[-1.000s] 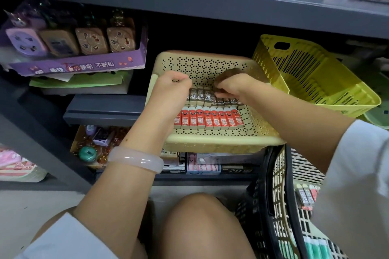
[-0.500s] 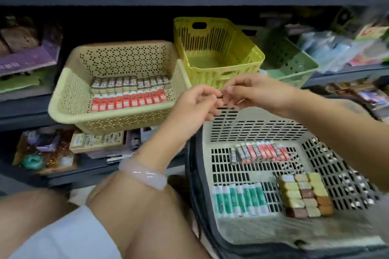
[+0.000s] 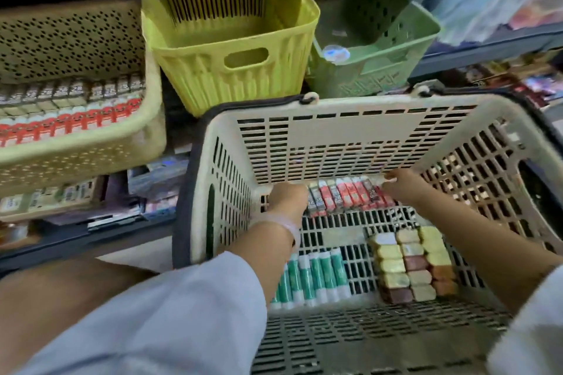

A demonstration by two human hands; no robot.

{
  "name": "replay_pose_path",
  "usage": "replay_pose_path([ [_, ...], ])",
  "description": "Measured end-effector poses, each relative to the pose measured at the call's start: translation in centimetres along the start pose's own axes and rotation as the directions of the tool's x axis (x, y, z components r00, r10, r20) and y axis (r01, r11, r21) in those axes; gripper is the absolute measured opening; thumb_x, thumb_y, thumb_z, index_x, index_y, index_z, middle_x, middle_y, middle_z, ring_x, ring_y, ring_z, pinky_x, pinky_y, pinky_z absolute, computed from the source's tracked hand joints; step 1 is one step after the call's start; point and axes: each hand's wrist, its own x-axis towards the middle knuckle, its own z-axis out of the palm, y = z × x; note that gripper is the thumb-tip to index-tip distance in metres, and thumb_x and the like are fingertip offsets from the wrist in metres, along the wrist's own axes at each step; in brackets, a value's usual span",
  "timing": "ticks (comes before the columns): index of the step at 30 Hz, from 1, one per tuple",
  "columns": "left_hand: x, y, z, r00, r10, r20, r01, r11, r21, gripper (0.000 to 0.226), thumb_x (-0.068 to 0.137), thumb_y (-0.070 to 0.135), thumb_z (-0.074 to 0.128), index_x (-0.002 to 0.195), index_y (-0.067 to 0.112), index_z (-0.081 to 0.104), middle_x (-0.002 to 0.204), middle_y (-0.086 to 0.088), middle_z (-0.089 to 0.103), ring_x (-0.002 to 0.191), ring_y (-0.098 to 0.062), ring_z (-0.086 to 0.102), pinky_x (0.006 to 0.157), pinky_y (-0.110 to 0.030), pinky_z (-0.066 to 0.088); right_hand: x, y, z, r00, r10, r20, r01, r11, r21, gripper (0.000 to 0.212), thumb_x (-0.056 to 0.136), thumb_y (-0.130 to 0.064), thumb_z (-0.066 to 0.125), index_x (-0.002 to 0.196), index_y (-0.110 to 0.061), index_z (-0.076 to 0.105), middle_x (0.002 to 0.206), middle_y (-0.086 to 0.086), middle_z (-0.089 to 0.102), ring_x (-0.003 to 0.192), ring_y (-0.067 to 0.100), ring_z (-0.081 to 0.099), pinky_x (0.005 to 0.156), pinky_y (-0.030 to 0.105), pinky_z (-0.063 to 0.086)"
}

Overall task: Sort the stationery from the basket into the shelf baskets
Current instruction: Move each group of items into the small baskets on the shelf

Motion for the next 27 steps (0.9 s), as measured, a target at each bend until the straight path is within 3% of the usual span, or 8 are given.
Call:
replay_pose_path([
  [4,1.9,-1.5,2.5,0.999,-0.008,-0.049,0.013,0.993,0.116,0.026,0.095,0.018,0.044,0.109,0.002,0.059,0.112,-0.012,0.063,0.093,-0.024,0.059,0.074,-0.027,0.046,1.5,1.0,1.7,1.0,0.016,0.009,-0.016,1.0,-0.027,0.031,0.093,-0.019,0.047,0.112,0.001,0.06,0.115,0.019,0.062,0.104,0.03,0.056,0.086,0.031,0.043],
  [8,2.7,-2.5,4.0,0.993,0.001,-0.114,0.014,0.992,0.126,0.029,0.087,0.026,0.058,0.109,0.007,0.061,0.115,-0.014,0.061,0.105,-0.029,0.058,0.088,-0.039,0.051,2.3,1.1,2.4,0.998,0.035,0.051,-0.04,0.993,0.114,0.032,0.091,-0.018,0.05,0.118,0.0,0.054,0.1,0.016,0.057,0.091,0.027,0.052,0.073,0.029,0.04],
  [13,3.4,-3.1,4.0,0.986,-0.031,-0.167,0.033,0.999,0.011,0.051,0.08,0.027,0.07,0.118,0.005,0.044,0.121,-0.016,0.055,0.107,-0.031,0.055,0.087,-0.038,0.051,2.1,1.1,2.7,0.995,0.028,0.101,-0.047,0.98,0.195,0.04,0.09,-0.017,0.05,0.128,-0.006,0.046,0.118,0.017,0.056,0.093,0.023,0.05,0.081,0.035,0.042],
  [17,4.0,-2.8,3.6,0.991,-0.016,-0.136,0.015,1.0,-0.012,0.018,0.083,0.023,0.067,0.086,0.01,0.055,0.104,-0.01,0.065,0.064,-0.016,0.053,0.062,-0.025,0.041,2.0,1.0,2.7,0.993,0.023,0.116,-0.045,0.981,0.188,0.042,0.088,-0.02,0.053,0.128,-0.008,0.044,0.108,0.014,0.055,0.092,0.024,0.051,0.079,0.034,0.043],
  [18,4.0,-2.7,3.7,0.993,-0.007,-0.118,0.004,1.0,-0.023,0.016,0.084,0.021,0.066,0.084,0.01,0.054,0.103,-0.009,0.066,0.061,-0.014,0.051,0.06,-0.024,0.04,1.9,1.0,2.7,0.993,0.019,0.118,-0.041,0.982,0.187,0.042,0.088,-0.02,0.053,0.127,-0.008,0.044,0.111,0.014,0.055,0.094,0.025,0.052,0.081,0.036,0.044],
  [22,3.9,-2.3,4.4,0.998,0.002,-0.063,-0.008,0.997,-0.081,0.032,0.084,0.015,0.064,0.113,0.006,0.054,0.11,-0.009,0.064,0.083,-0.019,0.057,0.068,-0.023,0.043,1.5,0.6,2.9,0.993,-0.001,0.115,-0.017,0.987,0.158,0.045,0.089,-0.019,0.053,0.13,-0.008,0.04,0.123,0.016,0.053,0.099,0.025,0.052,0.08,0.033,0.042],
  [25,4.4,-2.4,4.0,0.999,-0.028,-0.042,0.023,0.992,-0.127,0.022,0.083,0.014,0.066,0.101,0.006,0.057,0.108,-0.011,0.064,0.085,-0.022,0.061,0.073,-0.026,0.049,1.5,0.5,2.9,0.993,0.0,0.122,-0.018,0.989,0.15,0.047,0.089,-0.019,0.054,0.131,-0.007,0.038,0.127,0.017,0.05,0.107,0.027,0.051,0.087,0.035,0.043],
  [27,4.7,-2.5,3.5,0.997,-0.069,-0.017,0.065,0.981,-0.18,0.033,0.08,0.016,0.071,0.108,0.004,0.058,0.11,-0.012,0.064,0.094,-0.024,0.063,0.082,-0.03,0.052,1.4,0.4,2.9,0.992,-0.001,0.125,-0.018,0.988,0.153,0.046,0.088,-0.018,0.054,0.131,-0.007,0.038,0.126,0.017,0.05,0.107,0.027,0.051,0.087,0.035,0.042],
])
